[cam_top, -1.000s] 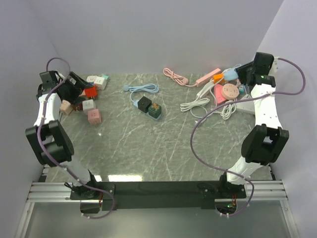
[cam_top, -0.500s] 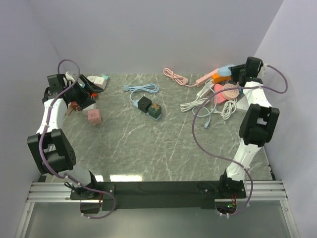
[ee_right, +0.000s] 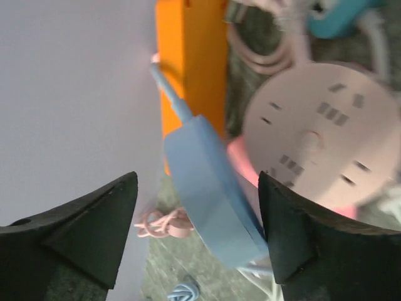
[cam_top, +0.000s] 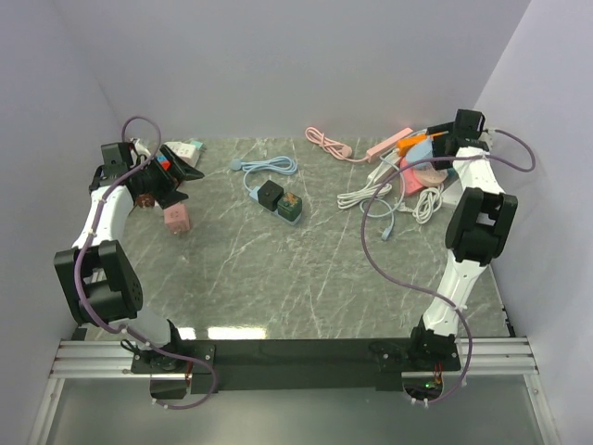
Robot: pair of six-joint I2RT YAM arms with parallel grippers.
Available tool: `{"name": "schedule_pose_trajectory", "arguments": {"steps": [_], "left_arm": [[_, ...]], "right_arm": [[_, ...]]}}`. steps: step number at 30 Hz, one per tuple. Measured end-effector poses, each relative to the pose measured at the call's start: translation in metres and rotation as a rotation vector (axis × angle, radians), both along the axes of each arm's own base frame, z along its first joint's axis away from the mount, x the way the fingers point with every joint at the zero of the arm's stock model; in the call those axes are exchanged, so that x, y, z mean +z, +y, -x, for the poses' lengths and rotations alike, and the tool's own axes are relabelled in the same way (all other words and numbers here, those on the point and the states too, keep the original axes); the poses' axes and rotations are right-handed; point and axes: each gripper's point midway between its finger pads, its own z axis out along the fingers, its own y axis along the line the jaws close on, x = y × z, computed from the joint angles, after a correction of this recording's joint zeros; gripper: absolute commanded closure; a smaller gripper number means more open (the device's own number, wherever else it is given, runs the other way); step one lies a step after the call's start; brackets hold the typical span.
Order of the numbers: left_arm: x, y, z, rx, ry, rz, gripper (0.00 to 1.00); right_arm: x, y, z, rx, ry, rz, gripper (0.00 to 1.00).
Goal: Pull the plug off the socket
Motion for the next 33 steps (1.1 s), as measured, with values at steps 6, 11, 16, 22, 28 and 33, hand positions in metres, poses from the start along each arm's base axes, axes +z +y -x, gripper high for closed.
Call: {"name": "schedule_pose_trajectory", "arguments": {"steps": [6, 11, 16, 22, 28, 33], "left_arm": [[-0.006, 0.0, 0.003, 0.003, 0.017, 0.002, 0.01], [-0.006, -0.001, 0.005, 0.003, 0.016, 0.002, 0.0], [-0.007, -0.002, 0.01, 0.004, 0.017, 0.005, 0.01], [-0.008, -0.015, 0.015, -0.027, 0.019, 0.004, 0.01], [-0.014, -0.042, 0.023, -0.097, 0.038, 0.009, 0.01], [-0.025, -0.051, 0.034, -0.121, 0.069, 0.021, 0.01]], "right_arm": [[0.018, -0.011, 0.049, -0.043, 0.147, 0.097, 0.12], [0.058, -0.006, 0.097, -0.027, 0.148, 0.172, 0.11], [0.064, 0.025, 0.128, 0.163, 0.143, 0.24, 0.13], [0.024, 0.172, 0.155, 0.687, 0.175, 0.352, 0.14], [0.006, 0.303, 0.188, 1.164, 0.129, 0.552, 0.09], [0.007, 0.346, 0.189, 1.384, 0.018, 0.817, 0.05]]}}
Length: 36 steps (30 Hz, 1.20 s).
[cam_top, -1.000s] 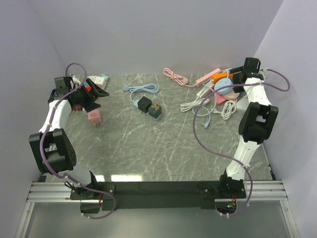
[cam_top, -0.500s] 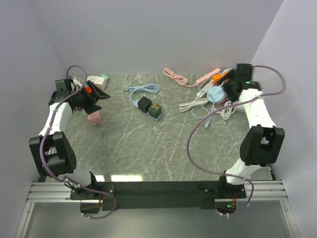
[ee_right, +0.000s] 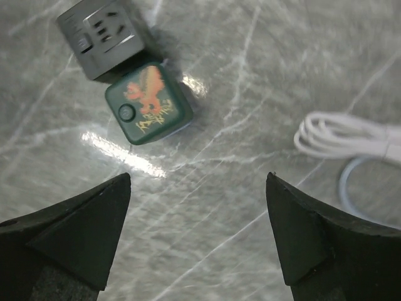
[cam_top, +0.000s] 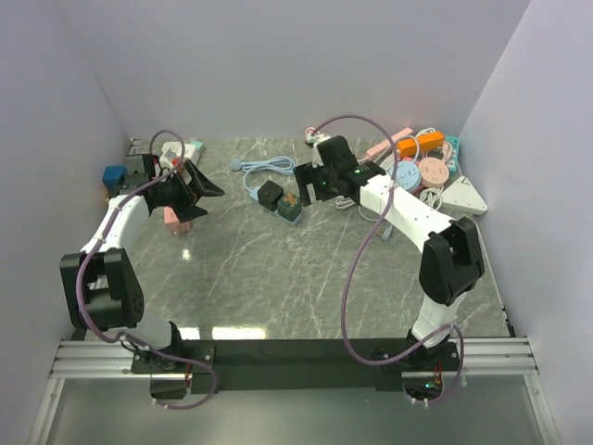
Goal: Pull the plug off the socket
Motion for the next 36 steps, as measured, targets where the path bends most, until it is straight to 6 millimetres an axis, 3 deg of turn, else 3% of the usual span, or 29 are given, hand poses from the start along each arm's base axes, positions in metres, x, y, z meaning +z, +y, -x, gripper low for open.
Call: {"name": "schedule_pose_trajectory", "arguments": {"steps": [6, 13, 18, 22, 31, 34, 36], "left_arm": [[-0.006, -0.002, 0.009, -0.005, 0.017, 0.007, 0.01], [-0.01, -0.004, 0.015, -0.011, 0.029, 0.015, 0.0], [-0.01, -0.004, 0.015, -0.018, 0.025, 0.012, 0.01], [-0.01, -0.004, 0.016, -0.024, 0.021, 0.012, 0.0], [-0.012, -0.004, 0.017, -0.03, 0.019, 0.006, 0.01], [-0.013, -0.004, 0.018, -0.03, 0.022, 0.007, 0.01], [-0.014, -0.004, 0.018, -0.03, 0.025, 0.007, 0.01]], "right_arm": [[0.0, 0.022, -0.009, 0.276, -0.12, 0.094, 0.04], [-0.006, 0.069, -0.03, 0.523, -0.155, 0.063, 0.04], [-0.037, 0.086, -0.026, 0.58, -0.096, 0.071, 0.04], [-0.061, 0.089, -0.018, 0.584, -0.044, 0.102, 0.04], [-0.084, 0.079, -0.018, 0.488, -0.01, 0.16, 0.09], [-0.089, 0.081, -0.021, 0.461, -0.001, 0.149, 0.19], [-0.092, 0.084, -0.022, 0.453, 0.009, 0.14, 0.32]]}}
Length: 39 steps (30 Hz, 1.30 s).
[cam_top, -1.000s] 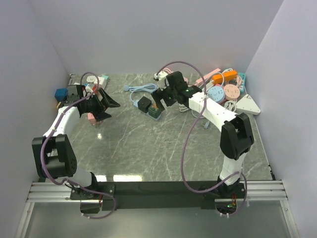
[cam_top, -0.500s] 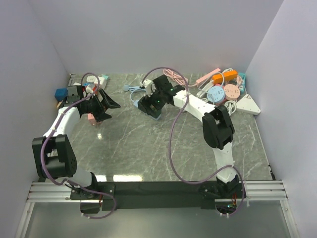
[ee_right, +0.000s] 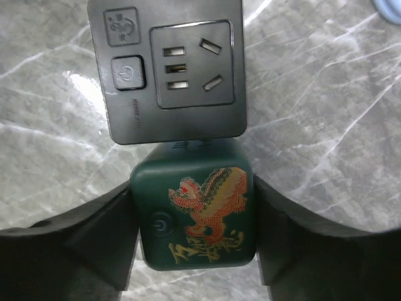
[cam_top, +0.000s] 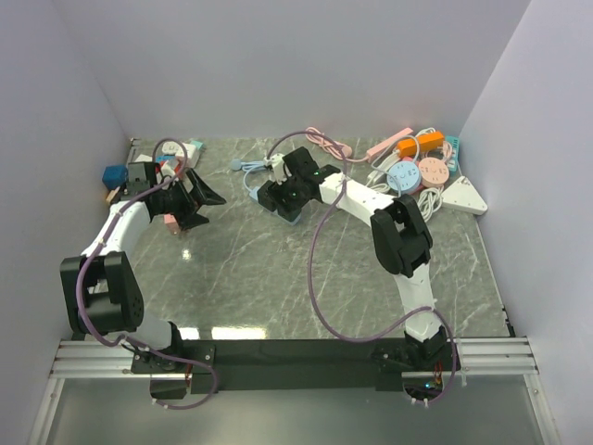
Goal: Pull the plug off the socket
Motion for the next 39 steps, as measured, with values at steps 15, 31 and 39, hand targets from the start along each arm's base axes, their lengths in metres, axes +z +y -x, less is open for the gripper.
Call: {"name": "schedule_pose_trajectory", "arguments": {"steps": [15, 31, 39], "left_arm": [[-0.022, -0.005, 0.015, 0.017, 0.047, 0.041, 0.01], [-0.068, -0.052, 0.003, 0.132, 0.2, 0.048, 0.01], [-0.107, -0.049, 0.008, 0.247, 0.331, 0.079, 0.01]], "right_arm": [[0.0, 0.007, 0.021, -0.031, 0.15, -0.096, 1.0], [0.013, 0.028, 0.125, -0.21, 0.517, -0.414, 1.0], [0.017, 0.038, 0.121, -0.295, 0.544, -0.48, 1.0]]}}
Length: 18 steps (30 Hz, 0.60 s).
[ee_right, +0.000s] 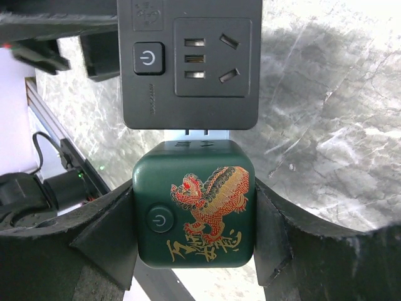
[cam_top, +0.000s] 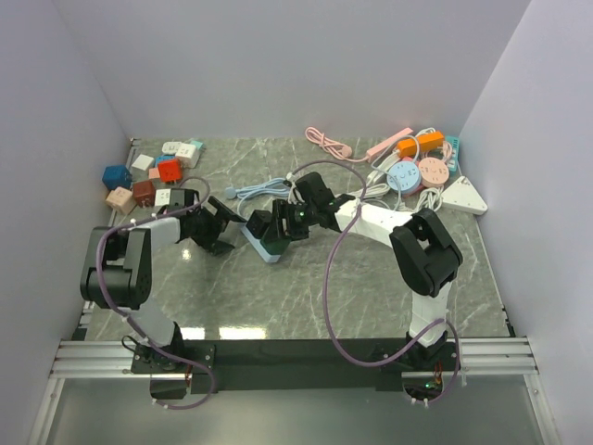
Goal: Pull the plug off the socket
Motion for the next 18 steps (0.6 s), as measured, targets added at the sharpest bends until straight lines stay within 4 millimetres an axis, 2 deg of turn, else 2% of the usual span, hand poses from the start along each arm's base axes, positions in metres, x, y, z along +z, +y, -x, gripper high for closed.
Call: {"name": "schedule_pose_trajectory", "arguments": {"steps": [7, 11, 13, 14, 16, 17, 18], "left_arm": [[-0.003, -0.015, -0.019, 0.026, 0.012, 0.078, 0.02], [-0.004, -0.028, -0.034, 0.02, 0.009, 0.114, 0.16], [-0.006, -0.035, -0.039, 0.002, 0.006, 0.128, 0.33], [-0.008, -0.038, -0.04, -0.003, 0.006, 0.133, 0.49], [-0.016, -0.04, -0.038, -0.007, 0.008, 0.131, 0.65], [-0.019, -0.04, -0.037, -0.007, 0.013, 0.14, 0.79], [-0.018, -0.04, -0.037, -0.031, -0.015, 0.147, 0.86]], "right_arm": [[0.0, 0.007, 0.003, -0.003, -0.013, 0.003, 1.0], [0.0, 0.012, 0.006, 0.004, -0.024, 0.004, 1.0], [0.001, 0.013, 0.007, 0.007, -0.027, 0.002, 1.0], [0.001, 0.014, 0.007, 0.007, -0.029, 0.001, 1.0], [0.002, 0.014, 0.005, 0.003, -0.035, -0.001, 1.0], [0.002, 0.014, 0.005, 0.001, -0.035, -0.001, 1.0], [0.002, 0.013, 0.003, -0.003, -0.041, 0.0, 1.0]]}}
